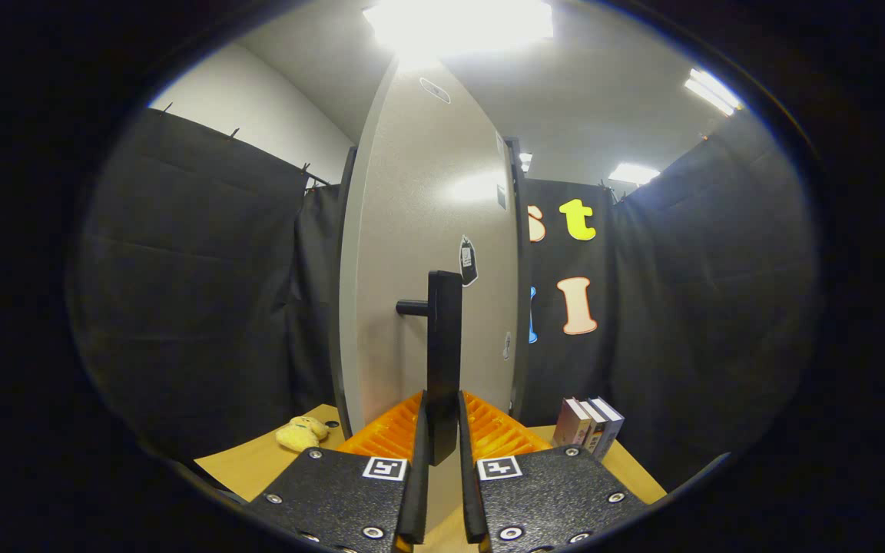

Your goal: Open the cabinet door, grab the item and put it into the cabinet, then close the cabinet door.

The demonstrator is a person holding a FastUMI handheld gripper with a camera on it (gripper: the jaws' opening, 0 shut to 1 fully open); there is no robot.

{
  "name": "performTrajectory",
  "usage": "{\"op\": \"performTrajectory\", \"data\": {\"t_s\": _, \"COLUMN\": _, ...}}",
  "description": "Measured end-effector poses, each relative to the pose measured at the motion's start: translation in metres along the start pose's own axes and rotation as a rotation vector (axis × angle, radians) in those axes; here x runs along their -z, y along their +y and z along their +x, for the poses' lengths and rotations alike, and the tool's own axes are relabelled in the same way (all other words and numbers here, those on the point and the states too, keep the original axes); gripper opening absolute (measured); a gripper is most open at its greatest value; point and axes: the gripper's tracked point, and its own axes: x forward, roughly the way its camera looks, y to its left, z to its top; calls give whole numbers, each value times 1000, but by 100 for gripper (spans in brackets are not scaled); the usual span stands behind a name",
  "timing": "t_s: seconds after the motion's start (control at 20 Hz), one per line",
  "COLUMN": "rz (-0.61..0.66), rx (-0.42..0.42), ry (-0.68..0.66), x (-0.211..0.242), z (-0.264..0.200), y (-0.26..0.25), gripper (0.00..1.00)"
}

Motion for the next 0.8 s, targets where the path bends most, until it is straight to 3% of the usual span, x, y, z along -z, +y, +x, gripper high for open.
{"op": "performTrajectory", "data": {"t_s": 0.4, "rz": -56, "rx": 184, "ry": 7, "x": 4, "z": -23, "y": -53, "gripper": 21}}
{"op": "performTrajectory", "data": {"t_s": 0.8, "rz": -7, "rx": 345, "ry": -67, "x": -6, "z": -69, "y": -89, "gripper": 21}}
